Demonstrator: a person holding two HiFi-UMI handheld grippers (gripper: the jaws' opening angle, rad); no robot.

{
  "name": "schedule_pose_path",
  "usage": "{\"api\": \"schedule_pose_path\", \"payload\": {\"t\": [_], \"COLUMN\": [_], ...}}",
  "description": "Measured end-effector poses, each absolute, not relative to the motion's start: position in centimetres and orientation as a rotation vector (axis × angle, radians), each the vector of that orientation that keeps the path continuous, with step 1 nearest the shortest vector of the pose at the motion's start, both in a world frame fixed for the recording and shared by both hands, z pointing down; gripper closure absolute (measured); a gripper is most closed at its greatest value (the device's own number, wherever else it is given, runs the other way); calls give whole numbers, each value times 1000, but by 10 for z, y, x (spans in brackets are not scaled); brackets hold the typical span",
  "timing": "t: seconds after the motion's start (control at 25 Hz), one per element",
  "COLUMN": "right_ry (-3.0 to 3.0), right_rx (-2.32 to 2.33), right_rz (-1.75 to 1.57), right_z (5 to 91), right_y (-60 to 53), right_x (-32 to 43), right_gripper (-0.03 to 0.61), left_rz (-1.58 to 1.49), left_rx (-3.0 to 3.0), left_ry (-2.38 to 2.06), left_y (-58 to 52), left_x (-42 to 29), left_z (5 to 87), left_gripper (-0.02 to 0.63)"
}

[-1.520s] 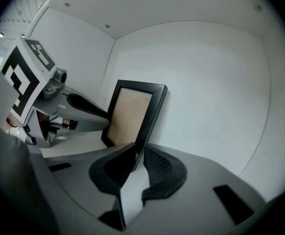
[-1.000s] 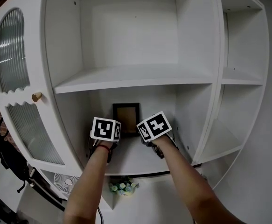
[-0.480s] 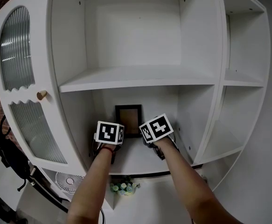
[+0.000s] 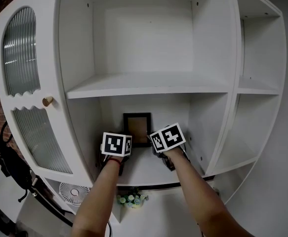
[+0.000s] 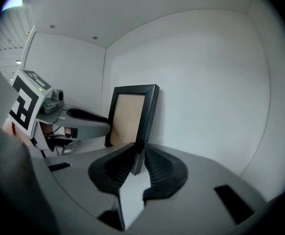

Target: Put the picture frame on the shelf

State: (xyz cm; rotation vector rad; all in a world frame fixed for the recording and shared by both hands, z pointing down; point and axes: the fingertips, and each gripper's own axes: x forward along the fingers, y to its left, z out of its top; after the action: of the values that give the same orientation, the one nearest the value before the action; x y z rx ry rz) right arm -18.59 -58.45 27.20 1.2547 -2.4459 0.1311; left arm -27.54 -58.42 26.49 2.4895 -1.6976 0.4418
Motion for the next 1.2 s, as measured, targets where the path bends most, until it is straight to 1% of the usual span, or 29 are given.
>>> {"api": "schedule_pose_path", "payload": {"t": [0.24, 0.52, 0.72, 0.92, 1.2], "right_ry": [-2492, -2488, -2503, -2511, -2592], "right_rx": [1251, 1288, 1310, 1335, 1344], "right_rz": [164, 103, 77, 25, -31], "right_z": [270, 267, 260, 251, 236], "right_y": [-585, -586, -582, -573, -548], "right_x": [-188, -184, -182, -181, -182], "right_gripper": [479, 459, 446, 445, 445], "left_rz": [412, 400, 390, 389, 306], "left_rx": [2512, 2543, 2552, 2588, 2649], "left_ry": [-1696, -1719, -1719, -1751, -1780], "left_y": [-582, -580, -577, -567, -544], "left_x": [-274, -271, -271, -268, -263], "left_z": [258, 254, 254, 246, 231], "left_gripper": [509, 489, 489, 489, 489]}}
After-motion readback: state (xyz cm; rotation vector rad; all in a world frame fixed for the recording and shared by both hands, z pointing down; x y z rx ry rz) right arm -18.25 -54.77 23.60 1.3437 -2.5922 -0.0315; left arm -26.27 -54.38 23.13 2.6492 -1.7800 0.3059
